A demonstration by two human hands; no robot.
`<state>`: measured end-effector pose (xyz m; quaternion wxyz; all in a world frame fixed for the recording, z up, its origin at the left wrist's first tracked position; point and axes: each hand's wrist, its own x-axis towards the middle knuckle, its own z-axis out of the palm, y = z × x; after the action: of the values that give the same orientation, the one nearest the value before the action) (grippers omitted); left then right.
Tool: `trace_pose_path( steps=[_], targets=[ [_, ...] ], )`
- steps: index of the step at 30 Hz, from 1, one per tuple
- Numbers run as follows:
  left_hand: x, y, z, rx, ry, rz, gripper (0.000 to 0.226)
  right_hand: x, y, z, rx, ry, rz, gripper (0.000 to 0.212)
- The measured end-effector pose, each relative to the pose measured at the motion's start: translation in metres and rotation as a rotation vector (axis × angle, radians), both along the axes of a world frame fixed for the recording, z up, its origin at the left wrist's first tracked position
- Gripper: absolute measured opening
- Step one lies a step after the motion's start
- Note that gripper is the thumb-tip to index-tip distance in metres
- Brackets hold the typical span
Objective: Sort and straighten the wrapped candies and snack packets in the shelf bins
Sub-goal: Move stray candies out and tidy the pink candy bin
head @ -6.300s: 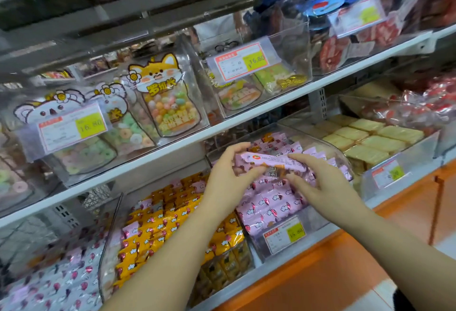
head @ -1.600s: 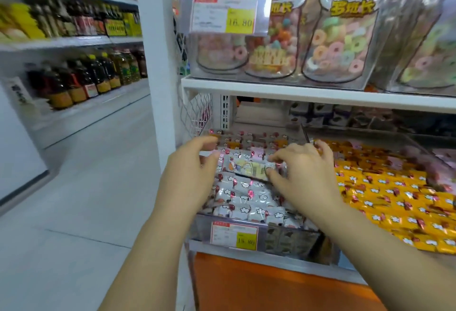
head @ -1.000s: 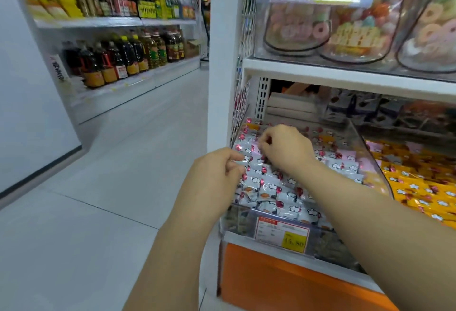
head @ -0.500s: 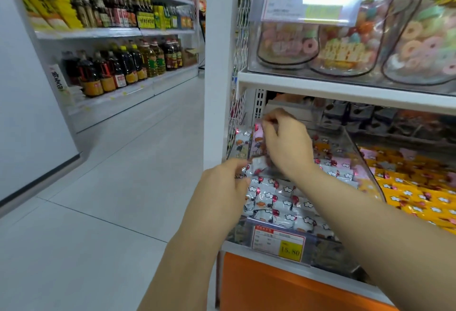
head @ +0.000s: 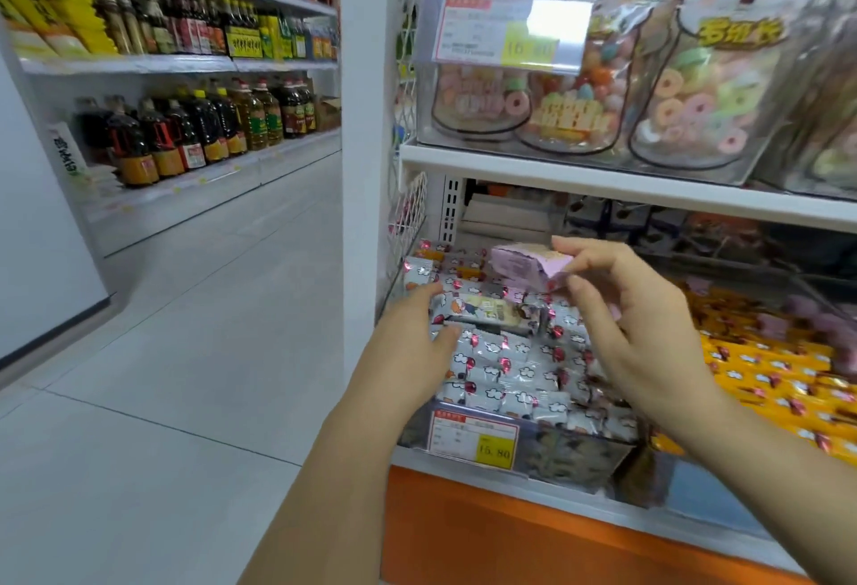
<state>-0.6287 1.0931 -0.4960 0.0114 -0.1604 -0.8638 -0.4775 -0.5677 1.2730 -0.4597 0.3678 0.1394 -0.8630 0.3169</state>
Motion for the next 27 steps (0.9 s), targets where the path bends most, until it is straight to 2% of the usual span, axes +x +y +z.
trace_pose_path(
  steps=[3, 8, 12, 15, 17, 20, 24, 27],
  targets=[
    [-0.003, 0.011, 0.002, -0.101, 0.029, 0.023, 0.052, 0.013, 0.023, -0.003, 0.24, -0.112, -0.086, 0.013],
    [-0.007, 0.028, 0.002, -0.283, 0.062, 0.063, 0.052, 0.025, 0.04, -0.006, 0.581, -0.292, -0.159, 0.013],
    [-0.012, 0.03, 0.001, -0.345, 0.065, 0.082, 0.054, 0.03, 0.041, 0.0, 0.742, -0.341, -0.19, 0.006],
    [-0.013, 0.031, 0.001, -0.356, 0.046, 0.1, 0.053, 0.023, 0.037, 0.002, 0.728, -0.364, -0.184, 0.01],
    [-0.012, 0.031, 0.006, -0.338, 0.055, 0.114, 0.048, 0.015, 0.032, 0.005, 0.644, -0.357, -0.169, 0.012],
    [-0.009, 0.031, 0.023, -0.241, 0.081, 0.104, 0.039, 0.0, 0.02, 0.012, 0.478, -0.347, -0.13, 0.028],
    [0.003, 0.027, 0.038, -0.124, 0.173, 0.001, 0.036, -0.022, 0.001, 0.02, 0.362, -0.414, -0.04, 0.055],
    [0.01, 0.021, 0.038, -0.053, 0.232, -0.029, 0.038, -0.034, -0.011, 0.023, 0.369, -0.46, 0.047, 0.058]
  ],
)
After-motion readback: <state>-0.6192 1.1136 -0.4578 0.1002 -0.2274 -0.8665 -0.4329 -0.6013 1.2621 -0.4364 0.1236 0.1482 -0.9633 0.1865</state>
